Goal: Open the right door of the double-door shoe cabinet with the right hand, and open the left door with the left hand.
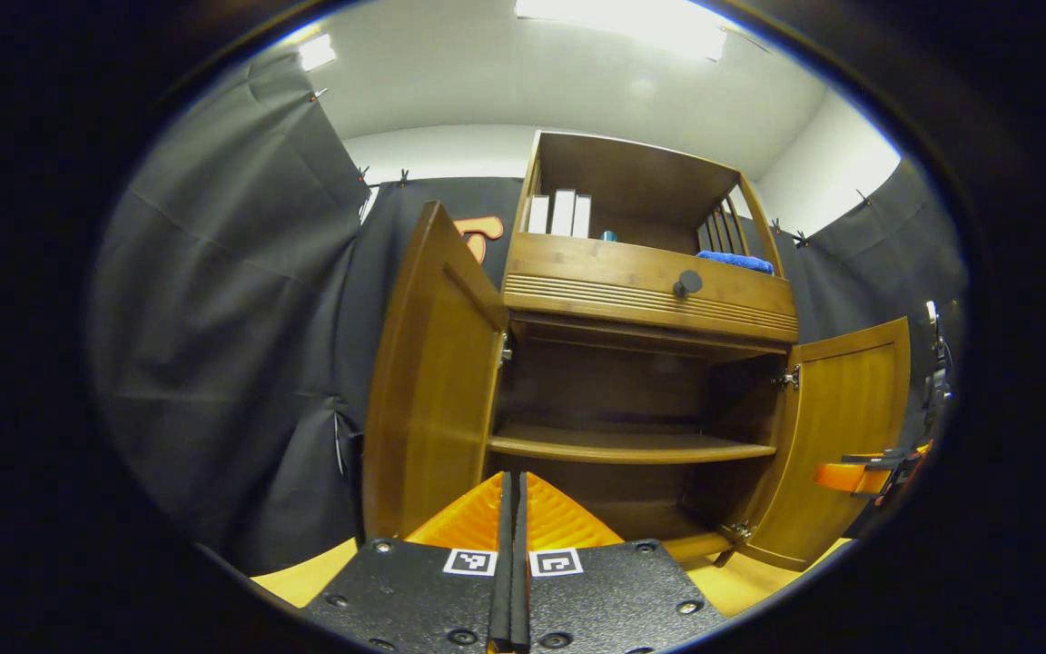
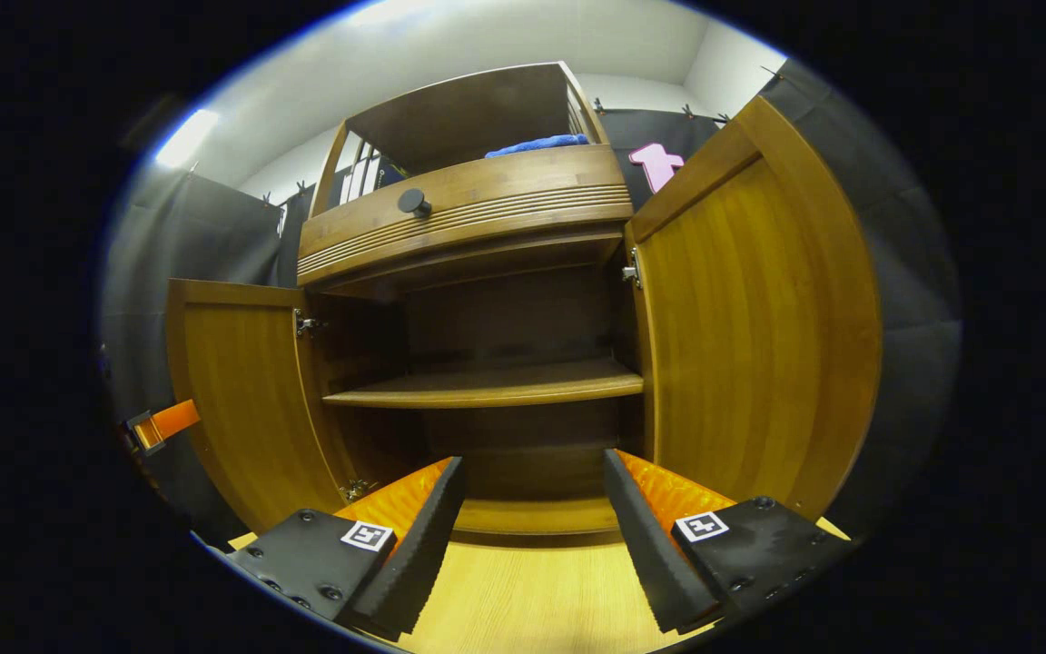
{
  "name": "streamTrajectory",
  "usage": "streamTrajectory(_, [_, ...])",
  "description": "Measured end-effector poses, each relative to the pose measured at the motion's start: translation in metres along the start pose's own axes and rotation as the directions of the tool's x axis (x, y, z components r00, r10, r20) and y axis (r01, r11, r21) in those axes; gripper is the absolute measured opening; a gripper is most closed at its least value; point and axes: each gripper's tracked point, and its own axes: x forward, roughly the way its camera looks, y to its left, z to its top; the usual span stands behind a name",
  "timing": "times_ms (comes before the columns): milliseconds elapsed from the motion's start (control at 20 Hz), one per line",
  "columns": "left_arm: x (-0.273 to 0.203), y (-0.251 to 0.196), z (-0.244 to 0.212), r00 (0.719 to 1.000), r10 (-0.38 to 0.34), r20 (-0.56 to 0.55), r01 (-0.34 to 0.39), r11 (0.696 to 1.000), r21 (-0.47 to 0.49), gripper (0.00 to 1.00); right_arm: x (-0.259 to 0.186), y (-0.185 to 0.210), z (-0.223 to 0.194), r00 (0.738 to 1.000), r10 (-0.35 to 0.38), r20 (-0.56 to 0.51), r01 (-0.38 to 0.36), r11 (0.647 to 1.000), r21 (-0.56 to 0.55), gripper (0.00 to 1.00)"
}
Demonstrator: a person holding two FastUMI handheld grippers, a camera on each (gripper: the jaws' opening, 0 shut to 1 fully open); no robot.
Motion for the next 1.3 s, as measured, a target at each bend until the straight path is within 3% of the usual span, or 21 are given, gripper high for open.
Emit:
streamTrajectory(200, [0.015, -0.025, -0.008, 1.0, -0.005, -0.011, 0.005, 1.0, 0.018, 0.01, -0.005, -0.017, -0.002, 1.0, -0.026, -0.011, 0.026, 1.0, -0.001, 0.98])
streamTrajectory(250, [0.017, -0.034, -0.007, 1.0, -0.011, 0.0, 0.011, 1.0, 0.009, 0.07, -0.006, -0.021, -0.002, 0.999, -0.032, -0.012, 0.032, 0.999, -0.002, 0.93])
streamTrajectory(300, [0.017, -0.039, -0.007, 1.0, -0.007, 0.011, 0.007, 1.0, -0.002, 0.12, -0.006, -0.023, -0.002, 0.999, -0.035, -0.012, 0.035, 0.999, -0.002, 0.98])
streamTrajectory(350, [0.015, -0.043, -0.008, 1.0, -0.005, 0.021, 0.005, 1.0, -0.015, 0.18, -0.007, -0.024, -0.003, 0.999, -0.035, -0.013, 0.035, 0.999, -0.001, 0.94])
streamTrajectory(400, [0.017, -0.049, -0.009, 1.0, -0.012, 0.023, 0.013, 1.0, -0.021, 0.25, -0.007, -0.024, -0.003, 0.999, -0.036, -0.012, 0.036, 0.999, 0.0, 1.0])
streamTrajectory(500, [0.016, -0.053, -0.012, 1.0, -0.023, 0.014, 0.023, 1.0, 0.0, 0.36, -0.007, -0.023, -0.002, 0.999, -0.034, -0.008, 0.034, 0.999, -0.001, 0.98])
streamTrajectory(600, [0.016, -0.054, -0.014, 1.0, -0.025, 0.004, 0.025, 0.999, 0.03, 0.62, -0.008, -0.019, -0.001, 1.0, -0.026, -0.002, 0.026, 1.0, -0.002, 0.98])
streamTrajectory(650, [0.016, -0.054, -0.015, 1.0, -0.026, 0.002, 0.026, 0.999, 0.041, 0.51, -0.008, -0.019, -0.001, 1.0, -0.025, 0.001, 0.025, 1.0, -0.004, 0.98])
streamTrajectory(700, [0.017, -0.057, -0.016, 0.999, -0.032, 0.001, 0.032, 0.998, 0.051, 0.53, -0.008, -0.017, -0.001, 1.0, -0.023, 0.003, 0.023, 1.0, -0.006, 0.98])
streamTrajectory(1000, [0.015, -0.071, -0.024, 0.997, -0.069, -0.022, 0.069, 0.997, 0.036, 0.98, -0.005, -0.019, -0.001, 1.0, -0.03, 0.005, 0.03, 1.0, -0.008, 0.98])
streamTrajectory(1250, [0.017, -0.071, -0.028, 0.997, -0.073, -0.027, 0.073, 0.997, 0.025, 0.98, -0.002, -0.019, -0.006, 1.0, -0.028, -0.009, 0.028, 1.0, -0.009, 0.98])
streamTrajectory(1300, [0.017, -0.071, -0.028, 0.997, -0.074, -0.026, 0.075, 0.997, 0.029, 0.92, -0.001, -0.018, -0.007, 1.0, -0.029, -0.012, 0.029, 1.0, -0.008, 0.98])
